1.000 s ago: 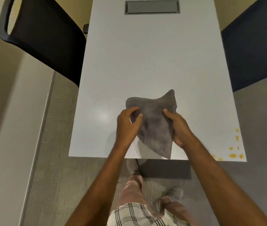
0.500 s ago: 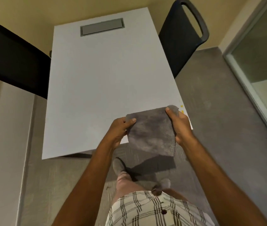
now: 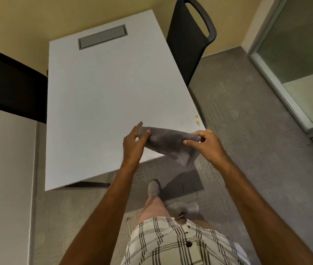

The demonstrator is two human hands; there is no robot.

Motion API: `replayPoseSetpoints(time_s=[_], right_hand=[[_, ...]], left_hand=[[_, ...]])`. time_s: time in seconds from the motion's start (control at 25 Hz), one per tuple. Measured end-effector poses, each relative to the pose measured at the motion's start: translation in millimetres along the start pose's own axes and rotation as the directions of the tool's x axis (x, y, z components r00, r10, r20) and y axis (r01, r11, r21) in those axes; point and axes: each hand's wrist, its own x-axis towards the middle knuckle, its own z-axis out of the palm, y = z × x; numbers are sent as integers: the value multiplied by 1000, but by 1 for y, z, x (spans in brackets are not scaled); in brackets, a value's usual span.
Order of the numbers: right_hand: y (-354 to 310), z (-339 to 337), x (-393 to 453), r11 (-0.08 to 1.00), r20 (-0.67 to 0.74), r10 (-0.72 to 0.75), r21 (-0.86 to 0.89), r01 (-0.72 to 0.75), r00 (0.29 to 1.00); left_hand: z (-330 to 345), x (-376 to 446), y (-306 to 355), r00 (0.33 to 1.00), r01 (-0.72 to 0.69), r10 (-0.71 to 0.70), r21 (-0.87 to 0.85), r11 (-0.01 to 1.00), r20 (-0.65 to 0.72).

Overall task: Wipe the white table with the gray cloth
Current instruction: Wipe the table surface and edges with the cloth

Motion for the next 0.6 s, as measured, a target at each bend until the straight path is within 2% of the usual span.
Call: replayPoseSetpoints(time_s=[0.08,0.16,0.32,0.48,0.56,0.6], right_hand=[[2,0,1,995,-12,16,97,-14,1000],[1,5,0,962,47,80,258,-89,996],[2,26,1,944,-2,115,310,-108,993],[10,36,17,972,20,100,213,-101,995],[14,42,26,961,93,109,245,-129,990],[16,45,32,957,127,105,257,-135,986]], left_hand=[[0,1,-3,1000,-16,16,3,1000,-20],[1,4,-8,1000,-17,17,-2,1000,-9],[3,10,-21,989,44,-44,3,999,140],[-8,19,-39,947,231,-214,-46,972,241],[-21,31,-51,883,398,-339,-134,907,325],[-27,37,-58,827,492,-380,-207,846,415]])
